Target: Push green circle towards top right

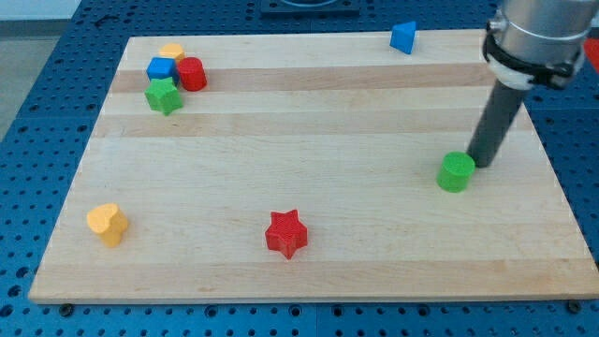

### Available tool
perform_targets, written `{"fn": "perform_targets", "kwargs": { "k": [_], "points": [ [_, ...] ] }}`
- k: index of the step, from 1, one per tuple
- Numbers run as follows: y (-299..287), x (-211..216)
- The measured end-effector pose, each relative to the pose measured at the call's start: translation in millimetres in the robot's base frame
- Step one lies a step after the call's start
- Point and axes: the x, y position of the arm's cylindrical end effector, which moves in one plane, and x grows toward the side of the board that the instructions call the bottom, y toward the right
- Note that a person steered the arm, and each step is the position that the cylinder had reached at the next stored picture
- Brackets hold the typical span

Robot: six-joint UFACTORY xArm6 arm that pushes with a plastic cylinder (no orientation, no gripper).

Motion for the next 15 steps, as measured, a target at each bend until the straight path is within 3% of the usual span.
{"fn": "perform_targets", "kwargs": {
  "k": [1, 2, 3, 4, 6, 7, 8, 9, 10, 12, 14, 15],
  "points": [
    [10, 0],
    [-37, 58],
    [-68, 59],
    [-66, 30],
    [-27, 46],
    [7, 15],
    [-7, 1],
    [-13, 37],
    [-21, 41],
    [-26, -2],
    [-39, 28],
    [-52, 18]
  ]
}}
